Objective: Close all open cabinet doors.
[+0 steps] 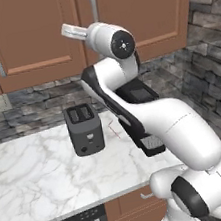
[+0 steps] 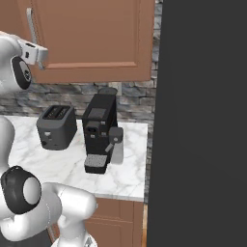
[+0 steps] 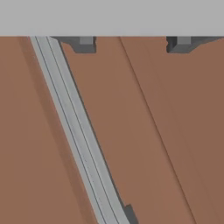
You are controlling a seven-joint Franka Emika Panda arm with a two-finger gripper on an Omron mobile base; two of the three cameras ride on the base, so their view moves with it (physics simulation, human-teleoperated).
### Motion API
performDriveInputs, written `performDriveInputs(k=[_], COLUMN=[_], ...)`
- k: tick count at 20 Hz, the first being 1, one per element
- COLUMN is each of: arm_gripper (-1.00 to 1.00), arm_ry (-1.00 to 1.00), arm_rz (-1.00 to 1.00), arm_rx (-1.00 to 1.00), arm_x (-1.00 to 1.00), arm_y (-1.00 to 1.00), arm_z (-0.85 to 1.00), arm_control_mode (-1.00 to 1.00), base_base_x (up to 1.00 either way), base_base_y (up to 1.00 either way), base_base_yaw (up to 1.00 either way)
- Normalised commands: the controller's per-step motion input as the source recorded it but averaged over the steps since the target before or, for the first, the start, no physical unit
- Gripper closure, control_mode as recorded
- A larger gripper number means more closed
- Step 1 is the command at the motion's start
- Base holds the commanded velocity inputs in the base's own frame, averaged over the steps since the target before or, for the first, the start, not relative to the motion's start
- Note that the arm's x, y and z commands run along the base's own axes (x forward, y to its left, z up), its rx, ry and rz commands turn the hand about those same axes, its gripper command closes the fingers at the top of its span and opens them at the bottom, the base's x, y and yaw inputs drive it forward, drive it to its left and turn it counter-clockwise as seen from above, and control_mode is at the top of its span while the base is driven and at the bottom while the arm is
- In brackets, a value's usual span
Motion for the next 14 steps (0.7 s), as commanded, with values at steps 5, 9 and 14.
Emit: performDriveInputs(k=[5,9,14], arm_gripper=[-1.0,-1.0,-1.0], arm_ry=[0.0,0.0,0.0], arm_rz=[0.0,0.0,0.0], arm_rx=[0.0,0.0,0.0], arm_x=[0.52,0.59,0.63], arm_y=[-0.15,-0.18,-0.2], arm_z=[-0.15,-0.03,0.0], arm_control_mode=[-1.0,-1.0,-1.0], base_base_x=[0.0,0.0,0.0], base_base_y=[0.0,0.0,0.0], base_base_yaw=[0.0,0.0,0.0])
